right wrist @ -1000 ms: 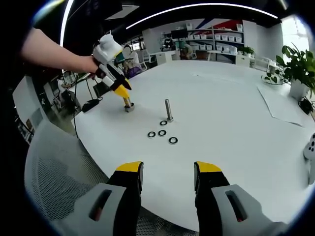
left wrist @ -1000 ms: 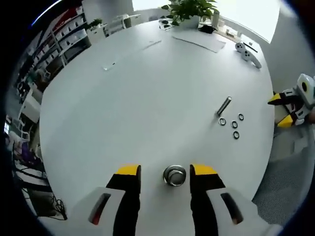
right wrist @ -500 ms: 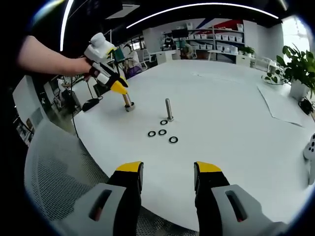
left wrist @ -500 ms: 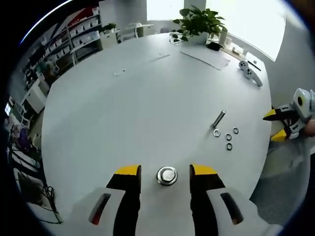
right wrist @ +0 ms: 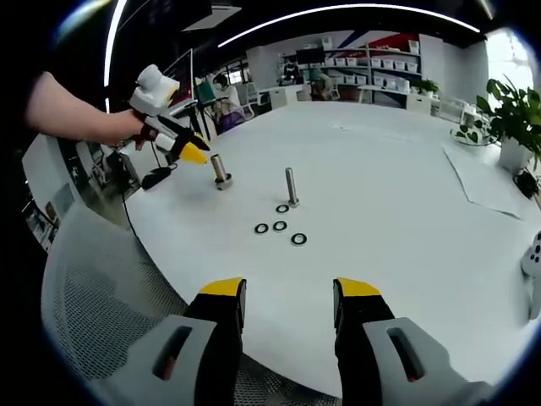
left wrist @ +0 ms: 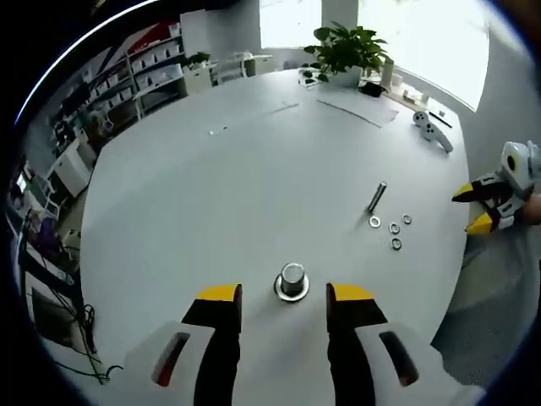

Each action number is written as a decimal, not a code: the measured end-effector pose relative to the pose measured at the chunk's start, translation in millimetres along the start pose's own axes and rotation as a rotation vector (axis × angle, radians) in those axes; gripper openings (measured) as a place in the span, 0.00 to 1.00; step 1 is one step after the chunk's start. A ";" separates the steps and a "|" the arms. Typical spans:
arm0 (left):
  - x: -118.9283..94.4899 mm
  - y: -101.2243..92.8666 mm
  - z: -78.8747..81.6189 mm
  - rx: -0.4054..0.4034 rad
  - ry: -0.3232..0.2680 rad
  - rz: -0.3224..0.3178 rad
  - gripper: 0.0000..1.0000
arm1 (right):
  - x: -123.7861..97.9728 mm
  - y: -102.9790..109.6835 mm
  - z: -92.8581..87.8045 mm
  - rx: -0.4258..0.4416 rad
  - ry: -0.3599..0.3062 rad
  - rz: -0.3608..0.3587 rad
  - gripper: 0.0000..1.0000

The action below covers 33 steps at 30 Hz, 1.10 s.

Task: Place the washer onto the threaded stud by aligning its center hole with the stud, sliding it down to the base, and recovering from edge contact or off-axis alignment until the washer reaches the visible bottom stop.

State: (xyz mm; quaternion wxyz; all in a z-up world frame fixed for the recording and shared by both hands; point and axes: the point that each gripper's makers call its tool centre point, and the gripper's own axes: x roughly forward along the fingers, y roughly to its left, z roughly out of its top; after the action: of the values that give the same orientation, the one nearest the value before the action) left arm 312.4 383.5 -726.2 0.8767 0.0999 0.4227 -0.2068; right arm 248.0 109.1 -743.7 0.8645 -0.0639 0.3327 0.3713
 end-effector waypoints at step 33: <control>-34.7 -22.6 -39.9 -0.185 -0.165 0.039 0.43 | 1.1 2.4 -2.1 -0.011 0.012 0.011 0.44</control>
State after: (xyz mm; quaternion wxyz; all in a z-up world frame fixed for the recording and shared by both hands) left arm 255.0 386.8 -723.9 0.9178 0.0092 0.3643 -0.1575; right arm 245.8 110.7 -745.7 0.8601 -0.0691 0.3363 0.3773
